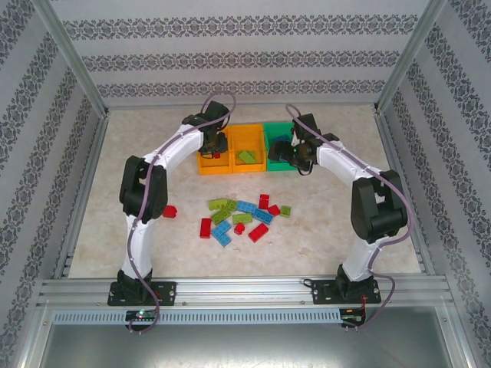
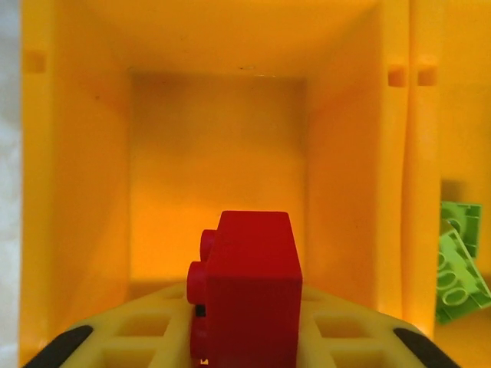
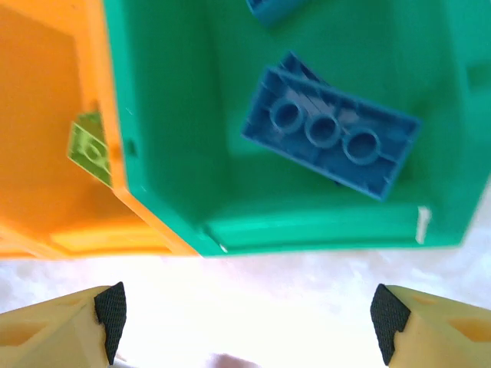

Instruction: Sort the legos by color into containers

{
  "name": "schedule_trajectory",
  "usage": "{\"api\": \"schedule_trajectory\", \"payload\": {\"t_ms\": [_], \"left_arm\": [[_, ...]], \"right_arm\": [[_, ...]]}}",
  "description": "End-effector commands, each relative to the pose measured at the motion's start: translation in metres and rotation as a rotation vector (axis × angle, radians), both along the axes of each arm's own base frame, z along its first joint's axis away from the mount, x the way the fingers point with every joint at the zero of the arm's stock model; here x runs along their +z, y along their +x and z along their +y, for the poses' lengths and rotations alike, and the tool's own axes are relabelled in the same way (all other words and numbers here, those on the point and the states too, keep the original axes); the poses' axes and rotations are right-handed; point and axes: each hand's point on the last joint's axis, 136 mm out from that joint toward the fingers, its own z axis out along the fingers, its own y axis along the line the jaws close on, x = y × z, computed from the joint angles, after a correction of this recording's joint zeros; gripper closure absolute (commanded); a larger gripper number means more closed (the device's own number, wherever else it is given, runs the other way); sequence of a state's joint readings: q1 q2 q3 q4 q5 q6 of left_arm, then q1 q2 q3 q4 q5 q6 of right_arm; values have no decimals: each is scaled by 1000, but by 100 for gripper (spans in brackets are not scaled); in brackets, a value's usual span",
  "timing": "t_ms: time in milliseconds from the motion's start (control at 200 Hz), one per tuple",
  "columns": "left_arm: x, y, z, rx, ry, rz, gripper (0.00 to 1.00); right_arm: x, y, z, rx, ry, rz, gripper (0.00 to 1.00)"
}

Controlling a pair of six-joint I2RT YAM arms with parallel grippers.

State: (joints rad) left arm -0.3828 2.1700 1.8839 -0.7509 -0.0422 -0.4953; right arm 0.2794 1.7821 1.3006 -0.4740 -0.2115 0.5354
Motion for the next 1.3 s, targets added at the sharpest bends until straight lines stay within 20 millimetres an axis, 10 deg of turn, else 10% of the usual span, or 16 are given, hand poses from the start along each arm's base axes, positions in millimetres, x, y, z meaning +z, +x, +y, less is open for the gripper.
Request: {"api": "schedule_trajectory", "payload": {"t_ms": [0, 330, 485, 784, 1294], "left_arm": [[3, -3, 2, -35, 13, 31, 59], [61, -56, 32, -9, 86, -62, 0], [65, -108, 79, -14, 247, -65, 1], [2, -214, 122, 26, 280, 113, 1], [-47, -237, 140, -37, 335, 245, 0]], "right_arm": [[-1, -10, -9, 8, -49, -18, 14], [0, -19, -10, 10, -44, -31, 13], [-8, -26, -12, 15, -60, -20, 13], [-11, -30, -15, 17, -58, -19, 12], [-8, -29, -19, 1, -53, -24, 12]]}}
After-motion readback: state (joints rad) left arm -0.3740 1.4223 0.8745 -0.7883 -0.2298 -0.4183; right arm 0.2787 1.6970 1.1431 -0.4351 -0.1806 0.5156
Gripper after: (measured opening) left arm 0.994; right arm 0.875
